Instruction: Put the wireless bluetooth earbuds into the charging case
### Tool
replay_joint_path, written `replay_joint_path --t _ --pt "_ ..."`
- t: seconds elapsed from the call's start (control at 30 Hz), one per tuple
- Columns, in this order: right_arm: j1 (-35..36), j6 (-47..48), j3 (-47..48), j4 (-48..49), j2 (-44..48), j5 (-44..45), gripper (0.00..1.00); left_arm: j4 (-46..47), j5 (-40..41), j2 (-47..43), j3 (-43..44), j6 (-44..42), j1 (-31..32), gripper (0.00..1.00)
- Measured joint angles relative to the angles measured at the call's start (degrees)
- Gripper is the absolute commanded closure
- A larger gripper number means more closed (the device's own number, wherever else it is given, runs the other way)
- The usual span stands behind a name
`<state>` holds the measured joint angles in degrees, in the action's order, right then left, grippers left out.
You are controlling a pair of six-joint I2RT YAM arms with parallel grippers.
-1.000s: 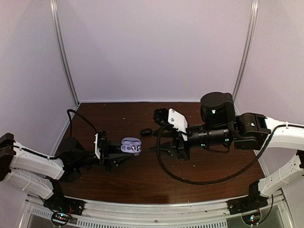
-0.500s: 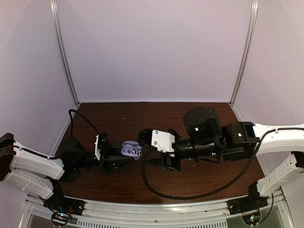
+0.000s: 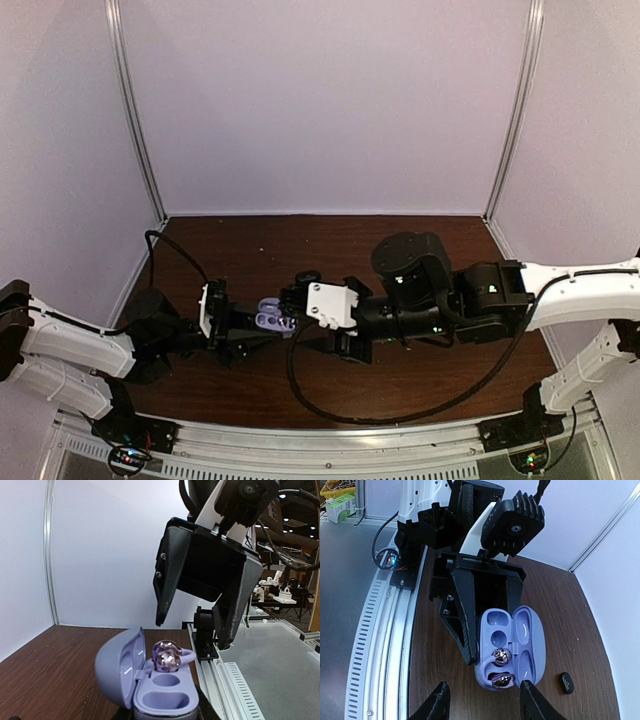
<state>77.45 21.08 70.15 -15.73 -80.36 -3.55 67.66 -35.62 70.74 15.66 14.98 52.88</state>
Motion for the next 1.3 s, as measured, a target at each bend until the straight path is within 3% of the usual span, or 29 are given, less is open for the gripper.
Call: replay_joint_path --t 0.5,1.3 --pt "0.1 0.2 0.8 0.0 -3.0 0.2 0.59 0.4 -0.7 0.5 0.0 0.0 0.0 1.00" --pt "-0.2 -2.0 -0.6 2.5 -2.6 1.4 0.81 0.4 -1.5 0.5 0.0 0.1 0.0 1.00"
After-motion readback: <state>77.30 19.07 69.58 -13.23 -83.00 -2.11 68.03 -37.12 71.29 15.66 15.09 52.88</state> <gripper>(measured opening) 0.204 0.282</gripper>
